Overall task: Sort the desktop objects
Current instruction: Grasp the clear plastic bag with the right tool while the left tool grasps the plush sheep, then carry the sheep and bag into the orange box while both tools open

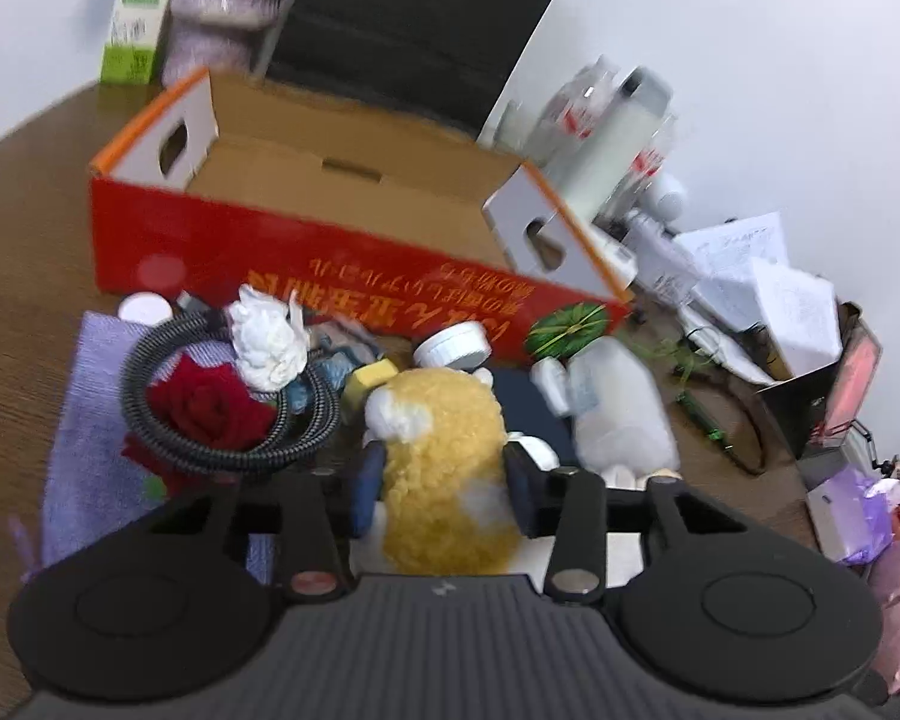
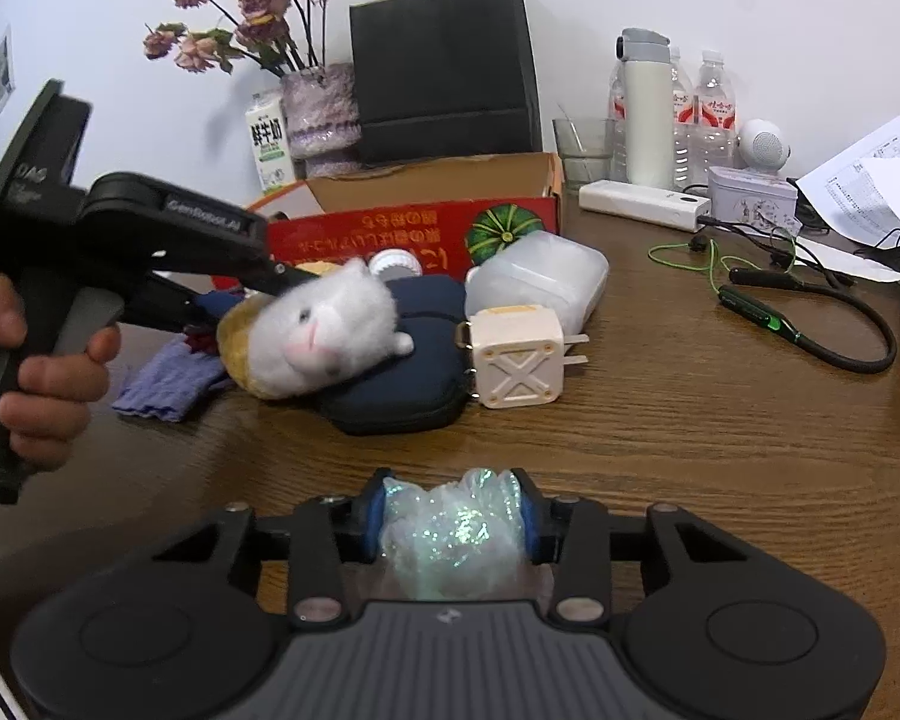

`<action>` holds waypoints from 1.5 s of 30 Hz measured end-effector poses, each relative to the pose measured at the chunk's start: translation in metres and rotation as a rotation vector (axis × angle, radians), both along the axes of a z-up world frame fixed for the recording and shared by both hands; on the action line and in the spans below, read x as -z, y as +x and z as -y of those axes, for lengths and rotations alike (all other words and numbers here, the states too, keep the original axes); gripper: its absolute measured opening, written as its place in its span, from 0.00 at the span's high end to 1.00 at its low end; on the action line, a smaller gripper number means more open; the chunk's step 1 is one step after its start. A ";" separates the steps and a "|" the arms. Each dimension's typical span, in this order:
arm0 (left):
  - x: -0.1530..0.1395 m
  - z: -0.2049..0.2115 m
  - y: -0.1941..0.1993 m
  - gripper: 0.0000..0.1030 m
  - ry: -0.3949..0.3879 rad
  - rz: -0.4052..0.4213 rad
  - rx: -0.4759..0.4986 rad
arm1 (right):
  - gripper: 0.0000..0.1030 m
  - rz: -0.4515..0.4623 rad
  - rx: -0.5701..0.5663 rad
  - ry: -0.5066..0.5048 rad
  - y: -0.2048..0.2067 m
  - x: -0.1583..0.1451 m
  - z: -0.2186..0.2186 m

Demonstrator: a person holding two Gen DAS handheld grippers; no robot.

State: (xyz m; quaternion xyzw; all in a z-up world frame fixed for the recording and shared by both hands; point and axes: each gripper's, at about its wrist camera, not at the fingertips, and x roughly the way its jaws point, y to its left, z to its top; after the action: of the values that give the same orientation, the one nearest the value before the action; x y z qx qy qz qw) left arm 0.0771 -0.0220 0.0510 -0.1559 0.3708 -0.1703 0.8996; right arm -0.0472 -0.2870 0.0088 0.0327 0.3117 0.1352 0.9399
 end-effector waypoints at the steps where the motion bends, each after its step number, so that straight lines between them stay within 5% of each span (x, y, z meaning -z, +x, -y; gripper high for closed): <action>1: -0.008 -0.004 -0.012 0.61 -0.007 0.026 -0.005 | 0.63 0.009 0.000 0.007 -0.003 -0.003 0.001; 7: -0.050 -0.042 -0.091 0.60 -0.001 0.106 -0.015 | 0.61 0.057 -0.016 0.041 -0.014 -0.025 -0.001; 13: -0.008 -0.060 -0.134 0.60 0.159 -0.027 -0.047 | 0.61 0.034 -0.158 0.060 -0.021 -0.019 -0.041; 16: 0.005 -0.051 -0.139 0.52 0.274 0.041 -0.056 | 0.59 0.011 -0.166 0.034 -0.016 -0.007 -0.060; 19: 0.007 -0.034 -0.138 0.37 0.363 0.065 -0.035 | 0.47 0.029 -0.149 -0.022 -0.021 -0.004 -0.066; 21: 0.009 -0.031 -0.136 0.27 0.359 0.061 -0.009 | 0.43 0.044 -0.152 -0.033 -0.028 -0.008 -0.061; 25: 0.017 -0.042 -0.128 0.26 0.307 0.015 -0.034 | 0.27 0.055 -0.153 -0.045 -0.042 -0.021 -0.042; 27: 0.021 -0.047 -0.126 0.35 0.280 0.005 -0.047 | 0.28 0.045 -0.163 -0.032 -0.050 -0.023 -0.036; 28: 0.022 -0.048 -0.125 0.47 0.277 0.006 -0.046 | 0.28 0.038 -0.167 -0.024 -0.054 -0.023 -0.036; 29: 0.021 -0.048 -0.126 0.49 0.271 0.014 -0.044 | 0.33 0.031 -0.172 -0.021 -0.057 -0.021 -0.036; 30: 0.021 -0.047 -0.128 0.49 0.272 0.020 -0.044 | 0.52 0.026 -0.173 -0.020 -0.058 -0.019 -0.037; 31: 0.020 -0.046 -0.130 0.50 0.269 0.027 -0.046 | 0.58 0.015 -0.176 -0.023 -0.056 -0.016 -0.039; 34: 0.009 -0.047 -0.142 0.52 0.236 0.058 -0.054 | 0.64 -0.012 -0.175 -0.012 -0.049 -0.011 -0.045; 39: -0.040 -0.054 -0.139 0.52 0.178 0.172 -0.070 | 0.65 0.039 -0.223 0.080 -0.036 -0.039 -0.045; 45: -0.128 -0.063 -0.024 0.52 0.168 0.290 -0.114 | 0.64 0.191 -0.207 0.092 0.057 -0.115 -0.037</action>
State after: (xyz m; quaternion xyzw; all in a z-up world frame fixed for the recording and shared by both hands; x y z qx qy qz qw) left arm 0.0528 0.0411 0.1788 -0.0747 0.2405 -0.1079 0.9617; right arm 0.0101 -0.2496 0.1240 0.0307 0.2161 0.2479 0.9439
